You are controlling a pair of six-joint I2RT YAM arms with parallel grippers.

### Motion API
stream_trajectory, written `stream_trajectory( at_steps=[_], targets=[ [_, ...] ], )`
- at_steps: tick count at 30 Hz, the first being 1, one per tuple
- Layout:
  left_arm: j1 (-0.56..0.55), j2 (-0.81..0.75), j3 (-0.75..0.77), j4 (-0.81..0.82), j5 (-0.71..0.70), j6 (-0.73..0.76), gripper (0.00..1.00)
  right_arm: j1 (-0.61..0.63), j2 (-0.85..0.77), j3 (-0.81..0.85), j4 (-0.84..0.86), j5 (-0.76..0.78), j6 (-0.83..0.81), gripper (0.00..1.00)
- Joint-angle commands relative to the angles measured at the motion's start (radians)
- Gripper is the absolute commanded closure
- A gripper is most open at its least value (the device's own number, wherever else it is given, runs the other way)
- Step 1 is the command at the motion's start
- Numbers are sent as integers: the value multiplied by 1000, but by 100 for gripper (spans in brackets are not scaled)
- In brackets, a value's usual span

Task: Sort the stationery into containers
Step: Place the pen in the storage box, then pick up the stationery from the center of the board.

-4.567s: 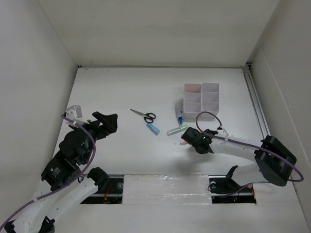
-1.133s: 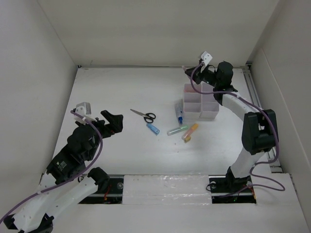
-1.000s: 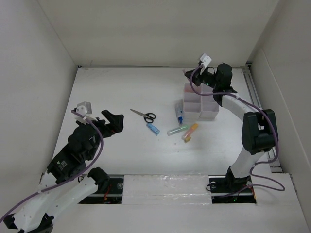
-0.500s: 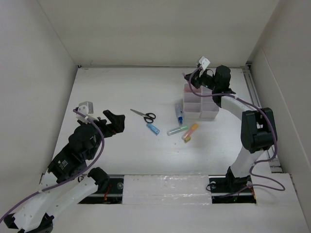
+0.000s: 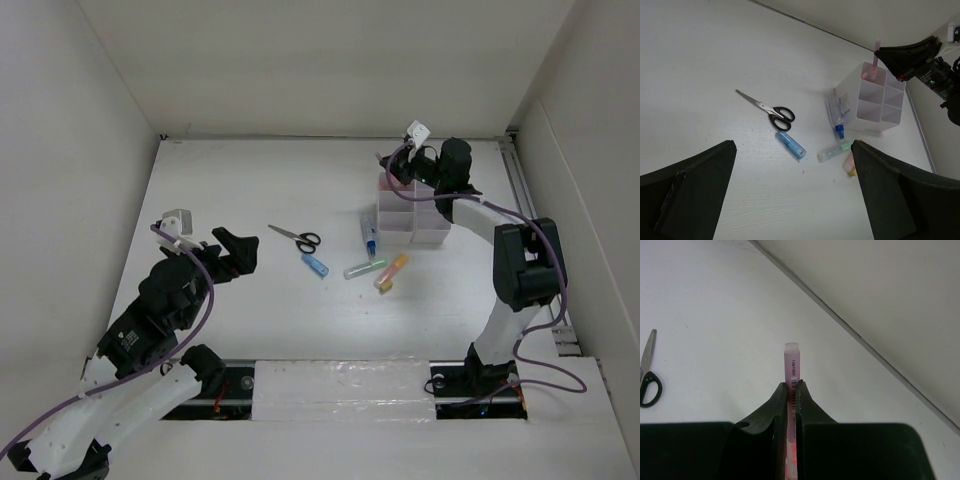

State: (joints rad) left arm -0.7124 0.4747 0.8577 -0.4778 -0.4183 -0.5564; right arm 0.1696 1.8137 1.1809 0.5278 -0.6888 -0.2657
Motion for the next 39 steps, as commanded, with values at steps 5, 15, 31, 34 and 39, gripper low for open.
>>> stream_trajectory(
  at_steps=[5, 15, 31, 34, 39],
  targets=[
    [-5, 13, -5, 44, 27, 27, 0, -7, 3, -23, 67, -26, -20, 75],
    [-5, 4, -5, 53, 27, 27, 0, -7, -81, -102, 188, -54, 66, 43],
    [-5, 31, -5, 15, -43, -14, 0, 434, -605, -169, -525, 1074, 376, 0],
    [-5, 51, -5, 15, -43, -14, 0, 523, -654, -245, -568, 1050, 543, 7],
    [-5, 61, -5, 15, -34, -14, 0, 692, -663, -325, -708, 1343, 693, 8]
  ],
)
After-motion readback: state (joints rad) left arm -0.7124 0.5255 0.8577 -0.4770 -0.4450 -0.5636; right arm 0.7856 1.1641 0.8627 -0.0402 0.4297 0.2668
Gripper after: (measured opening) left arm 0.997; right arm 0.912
